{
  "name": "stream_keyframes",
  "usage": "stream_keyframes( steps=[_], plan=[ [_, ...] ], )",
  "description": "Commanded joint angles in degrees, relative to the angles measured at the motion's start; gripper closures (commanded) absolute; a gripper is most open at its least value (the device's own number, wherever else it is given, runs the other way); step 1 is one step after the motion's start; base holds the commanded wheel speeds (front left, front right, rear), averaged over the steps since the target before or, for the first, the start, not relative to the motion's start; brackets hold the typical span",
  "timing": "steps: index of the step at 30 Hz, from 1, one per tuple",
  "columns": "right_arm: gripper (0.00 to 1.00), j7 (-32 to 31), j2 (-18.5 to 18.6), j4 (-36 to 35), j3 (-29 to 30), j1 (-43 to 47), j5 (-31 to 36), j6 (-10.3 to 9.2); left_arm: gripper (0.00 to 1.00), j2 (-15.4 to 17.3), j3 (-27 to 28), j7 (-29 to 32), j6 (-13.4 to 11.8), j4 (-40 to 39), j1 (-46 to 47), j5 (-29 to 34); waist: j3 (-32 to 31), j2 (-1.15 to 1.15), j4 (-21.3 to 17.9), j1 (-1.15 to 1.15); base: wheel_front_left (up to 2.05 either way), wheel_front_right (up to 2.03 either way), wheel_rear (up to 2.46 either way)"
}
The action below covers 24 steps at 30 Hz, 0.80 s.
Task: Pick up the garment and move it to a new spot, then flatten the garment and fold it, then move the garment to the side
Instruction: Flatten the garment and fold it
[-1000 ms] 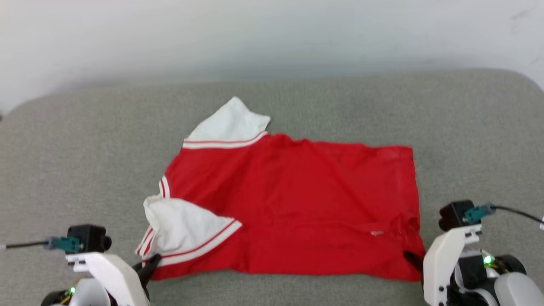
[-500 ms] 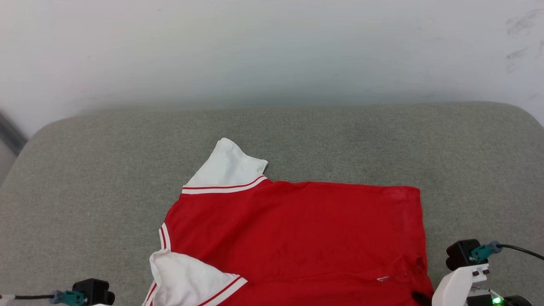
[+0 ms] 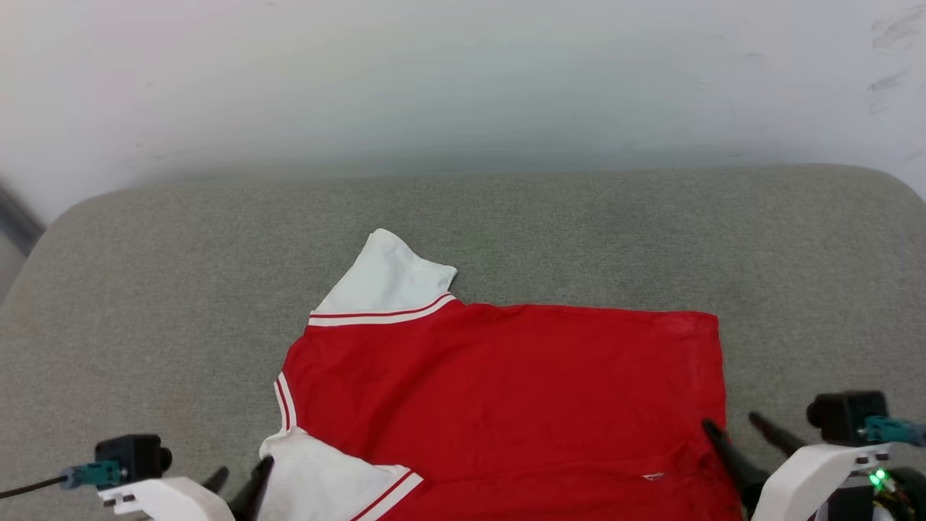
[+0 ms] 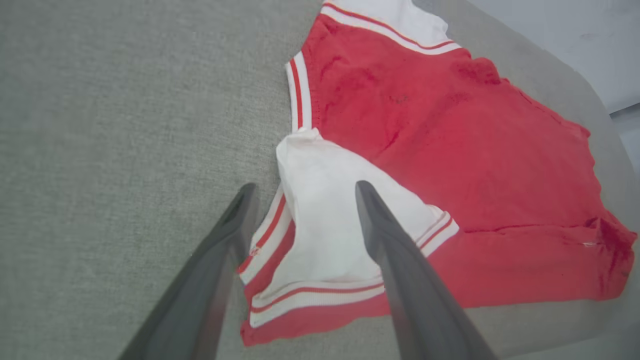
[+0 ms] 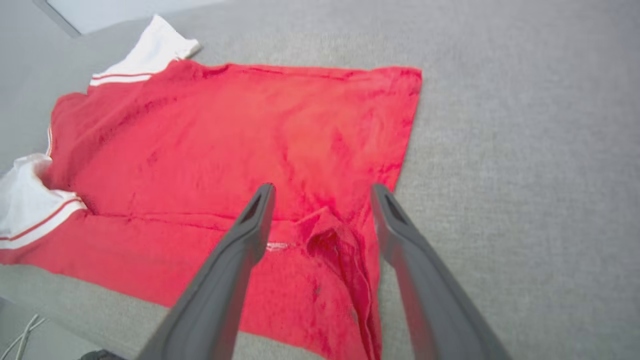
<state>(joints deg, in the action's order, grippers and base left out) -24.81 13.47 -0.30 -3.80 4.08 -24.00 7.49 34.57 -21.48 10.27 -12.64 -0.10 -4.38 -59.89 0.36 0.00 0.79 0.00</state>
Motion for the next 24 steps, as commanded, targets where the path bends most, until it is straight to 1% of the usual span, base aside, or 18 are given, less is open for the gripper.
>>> stream_keyframes(
  steps=[1, 4, 7, 10, 12, 16, 20, 24],
  plan=[
    [0.00, 2.0, -0.3, -0.9, 0.3, 0.0, 0.7, 0.00, 0.00, 0.1, 0.4, -1.0, -0.2, -0.5, 1.0, 0.7, -0.1, 0.00, -0.2, 0.00, 0.00, 0.00, 0.00],
    [0.00, 9.2, -1.2, -3.1, 1.5, -0.7, 2.8, -0.01, 0.00, -0.4, 1.8, -5.6, -1.2, -1.6, 2.8, 3.5, 0.0, 0.00, -0.6, 0.00, 0.00, 0.00, 0.00],
    [0.00, 14.4, -2.2, -4.5, 2.7, -1.5, 5.1, -0.01, 0.00, -0.7, 2.4, -9.5, -1.9, -2.9, 4.5, 6.5, 0.4, 0.00, -1.2, 0.00, 0.00, 0.00, 0.00],
    [0.00, 17.8, -3.4, -5.9, 4.0, -2.8, 7.4, 0.00, 0.00, -0.7, 2.4, -12.9, -2.2, -4.5, 7.2, 9.9, 1.7, 0.00, -1.8, 0.00, 0.00, 0.00, 0.00],
    [0.00, 19.1, -4.4, -6.9, 4.5, -3.8, 8.5, 0.00, 0.00, -0.7, 2.4, -14.7, -2.0, -4.9, 9.0, 11.8, 3.1, 0.00, -2.3, 0.00, 0.00, 0.00, 0.00],
    [0.00, 20.3, -6.0, -8.9, 5.0, -6.6, 10.7, 0.00, 0.00, -0.7, 1.8, -16.4, -1.9, -4.8, 13.4, 14.7, 7.3, 0.00, -3.5, 0.00, 0.00, 0.00, 0.00],
    [0.00, 20.8, -7.0, -10.5, 4.6, -10.3, 11.9, 0.00, 0.00, 0.3, 2.3, -15.5, -0.4, -3.2, 19.2, 15.3, 12.7, 0.00, -5.2, 0.00, 0.00, 0.00, 0.00],
    [0.00, 21.2, -7.9, -11.0, 3.9, -13.6, 13.0, -0.01, 0.00, 1.7, 2.4, -12.6, 2.9, 0.0, 26.5, 14.2, 16.9, 0.00, -7.1, 0.00, 0.00, 0.00, 0.00]
  ],
)
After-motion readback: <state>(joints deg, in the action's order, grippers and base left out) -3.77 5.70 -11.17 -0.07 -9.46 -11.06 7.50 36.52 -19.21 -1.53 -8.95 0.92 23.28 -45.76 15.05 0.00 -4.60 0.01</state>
